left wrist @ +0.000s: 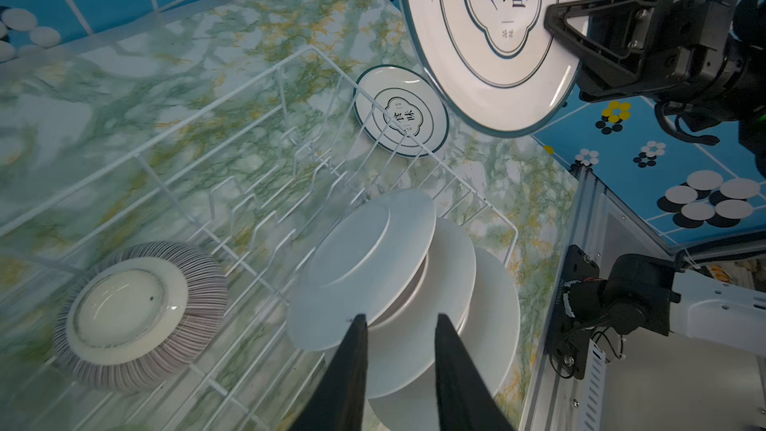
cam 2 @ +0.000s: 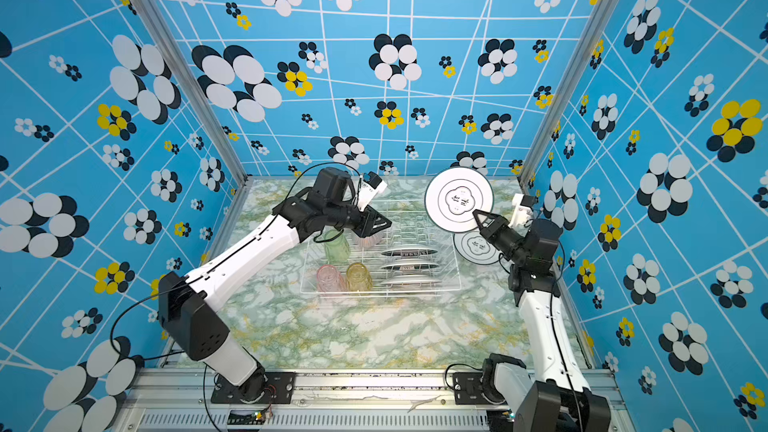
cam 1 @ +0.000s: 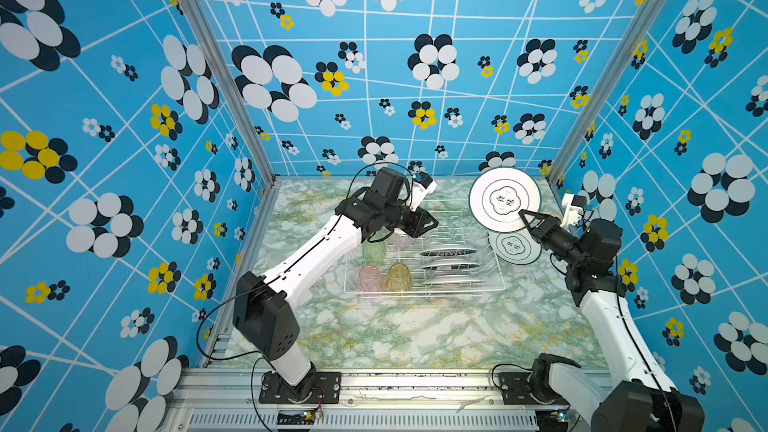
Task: Unload the mixed dishes from the dish rack
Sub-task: 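Grasp the plate edge with right gripper while left gripper releases it, then lower plate toward the first plate with right gripper while left arm returns over rack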
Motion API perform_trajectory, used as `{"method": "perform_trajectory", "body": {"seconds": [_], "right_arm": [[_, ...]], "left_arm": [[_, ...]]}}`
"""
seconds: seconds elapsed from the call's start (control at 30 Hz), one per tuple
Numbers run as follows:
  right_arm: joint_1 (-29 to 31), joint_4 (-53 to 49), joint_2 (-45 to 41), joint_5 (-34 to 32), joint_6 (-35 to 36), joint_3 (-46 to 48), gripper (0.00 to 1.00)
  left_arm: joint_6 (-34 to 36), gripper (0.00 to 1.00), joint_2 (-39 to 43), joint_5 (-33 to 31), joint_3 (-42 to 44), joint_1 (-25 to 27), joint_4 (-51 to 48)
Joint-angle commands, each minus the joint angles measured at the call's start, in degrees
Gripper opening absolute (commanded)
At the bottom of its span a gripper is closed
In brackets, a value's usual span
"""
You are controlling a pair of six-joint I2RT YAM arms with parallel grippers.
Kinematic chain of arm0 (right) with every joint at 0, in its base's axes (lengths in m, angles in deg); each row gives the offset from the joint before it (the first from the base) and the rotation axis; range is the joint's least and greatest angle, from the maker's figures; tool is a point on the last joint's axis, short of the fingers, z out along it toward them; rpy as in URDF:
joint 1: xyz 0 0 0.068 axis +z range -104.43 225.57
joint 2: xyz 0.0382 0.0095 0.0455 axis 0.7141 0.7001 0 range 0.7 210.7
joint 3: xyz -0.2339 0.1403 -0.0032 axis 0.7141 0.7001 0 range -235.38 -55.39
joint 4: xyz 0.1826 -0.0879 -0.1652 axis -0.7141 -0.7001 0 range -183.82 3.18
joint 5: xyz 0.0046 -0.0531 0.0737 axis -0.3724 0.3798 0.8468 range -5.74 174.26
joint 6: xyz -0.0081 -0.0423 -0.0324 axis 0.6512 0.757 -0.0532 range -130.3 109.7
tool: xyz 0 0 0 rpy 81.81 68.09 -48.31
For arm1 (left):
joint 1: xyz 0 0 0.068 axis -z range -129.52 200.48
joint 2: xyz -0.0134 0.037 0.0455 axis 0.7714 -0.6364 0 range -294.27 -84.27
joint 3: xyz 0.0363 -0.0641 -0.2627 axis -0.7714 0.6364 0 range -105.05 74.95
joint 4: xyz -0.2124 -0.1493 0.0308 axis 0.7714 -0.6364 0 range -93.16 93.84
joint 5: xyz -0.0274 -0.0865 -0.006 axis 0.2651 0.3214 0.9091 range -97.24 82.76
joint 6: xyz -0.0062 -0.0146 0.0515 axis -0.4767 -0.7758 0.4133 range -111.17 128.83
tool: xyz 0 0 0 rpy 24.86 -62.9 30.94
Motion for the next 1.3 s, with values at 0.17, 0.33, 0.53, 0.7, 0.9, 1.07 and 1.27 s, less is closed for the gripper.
{"method": "perform_trajectory", "body": {"seconds": [0.17,0.33,0.53,0.7,0.9,1.07,1.27], "right_arm": [[-4.0,-9.5,4.7,-11.3,6.3,-1.9,0.02],[-4.1,-11.2,9.0,-15.6,9.1,-1.8,0.02],[-4.3,-8.5,15.1,-16.5,7.6,-1.7,0.01],[-5.2,-8.2,18.1,-19.4,6.9,-0.9,0.02],[-6.5,-5.0,21.1,-18.5,5.7,1.6,0.02],[-7.1,-4.1,23.4,-16.6,5.1,2.1,0.03],[-8.1,-2.4,24.7,-15.6,4.3,3.3,0.04]], "left_arm": [[5.4,0.34,12.5,-22.4,12.9,3.3,5.4],[5.1,0.35,12.8,-24.0,14.5,3.3,6.5],[5.1,0.34,11.1,-23.8,13.8,3.3,6.0],[5.2,0.34,10.2,-23.3,13.6,3.3,6.3],[5.4,0.35,8.7,-22.3,12.5,3.3,5.5],[5.5,0.35,7.7,-21.6,11.7,3.5,4.6],[5.5,0.35,7.5,-21.4,11.4,3.9,4.1]]}}
